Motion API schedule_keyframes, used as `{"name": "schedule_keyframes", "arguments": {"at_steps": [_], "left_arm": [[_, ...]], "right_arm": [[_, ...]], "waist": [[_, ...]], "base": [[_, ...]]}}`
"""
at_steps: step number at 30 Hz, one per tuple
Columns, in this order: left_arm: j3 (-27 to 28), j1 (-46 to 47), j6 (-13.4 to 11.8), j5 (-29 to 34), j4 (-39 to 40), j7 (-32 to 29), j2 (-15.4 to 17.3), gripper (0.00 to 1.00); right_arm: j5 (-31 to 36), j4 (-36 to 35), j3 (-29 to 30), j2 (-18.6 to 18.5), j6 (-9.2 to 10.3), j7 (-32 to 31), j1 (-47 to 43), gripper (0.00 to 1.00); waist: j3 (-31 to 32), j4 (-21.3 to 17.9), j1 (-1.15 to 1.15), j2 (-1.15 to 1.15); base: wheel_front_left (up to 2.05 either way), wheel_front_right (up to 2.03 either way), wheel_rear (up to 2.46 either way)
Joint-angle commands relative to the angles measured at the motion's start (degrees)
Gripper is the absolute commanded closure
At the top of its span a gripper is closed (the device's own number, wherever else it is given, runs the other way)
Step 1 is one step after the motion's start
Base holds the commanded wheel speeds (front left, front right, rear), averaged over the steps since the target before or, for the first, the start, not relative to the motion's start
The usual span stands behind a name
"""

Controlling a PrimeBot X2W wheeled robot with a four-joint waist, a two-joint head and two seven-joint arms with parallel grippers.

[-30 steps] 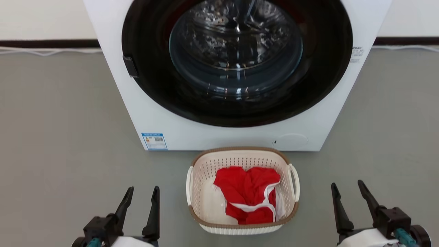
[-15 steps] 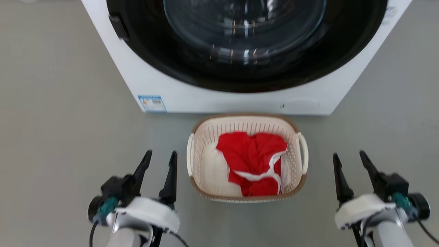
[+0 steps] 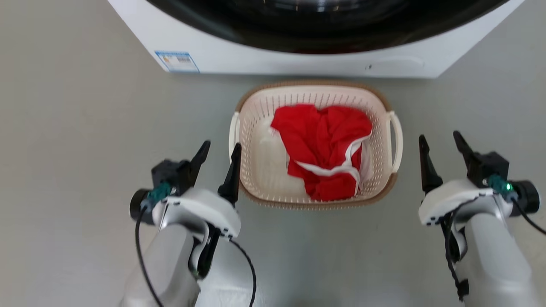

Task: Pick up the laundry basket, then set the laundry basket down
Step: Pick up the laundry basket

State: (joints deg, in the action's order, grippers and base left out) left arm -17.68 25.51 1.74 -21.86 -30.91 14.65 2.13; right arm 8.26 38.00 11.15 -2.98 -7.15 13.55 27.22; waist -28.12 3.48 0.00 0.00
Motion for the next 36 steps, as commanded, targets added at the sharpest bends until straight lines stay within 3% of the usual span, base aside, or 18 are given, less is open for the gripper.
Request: {"name": "schedule_keyframes", "arguments": {"at_steps": [1, 12, 22, 36], "left_arm": [[0.58, 3.05, -0.59, -0.95, -0.76, 0.35, 0.75, 0.0], [-3.57, 12.86, -1.9, -4.17, -10.34, 0.35, 0.75, 0.0], [-6.77, 20.83, -2.69, -7.5, -20.19, 0.35, 0.75, 0.0], [-9.43, 28.69, -3.54, -8.84, -27.1, 0.35, 0.75, 0.0]], "right_arm": [[1.45, 0.17, -0.56, 0.11, -0.34, -0.14, 1.78, 0.0], [4.8, 5.91, 2.72, 0.11, -0.34, 0.06, 9.22, 0.0], [7.46, 12.57, 5.04, 0.11, -0.34, 0.32, 15.35, 0.0], [8.34, 15.67, 4.08, 0.11, -0.34, 1.16, 20.58, 0.0]], "waist": [[-3.38, -0.01, 0.0, 0.0], [-11.66, -0.76, 0.0, 0.0], [-15.48, -1.51, 0.0, 0.0], [-21.6, -1.46, 0.0, 0.0]], "base": [[0.0, 0.0, 0.0], [0.0, 0.0, 0.0], [0.0, 0.0, 0.0], [0.0, 0.0, 0.0]]}}
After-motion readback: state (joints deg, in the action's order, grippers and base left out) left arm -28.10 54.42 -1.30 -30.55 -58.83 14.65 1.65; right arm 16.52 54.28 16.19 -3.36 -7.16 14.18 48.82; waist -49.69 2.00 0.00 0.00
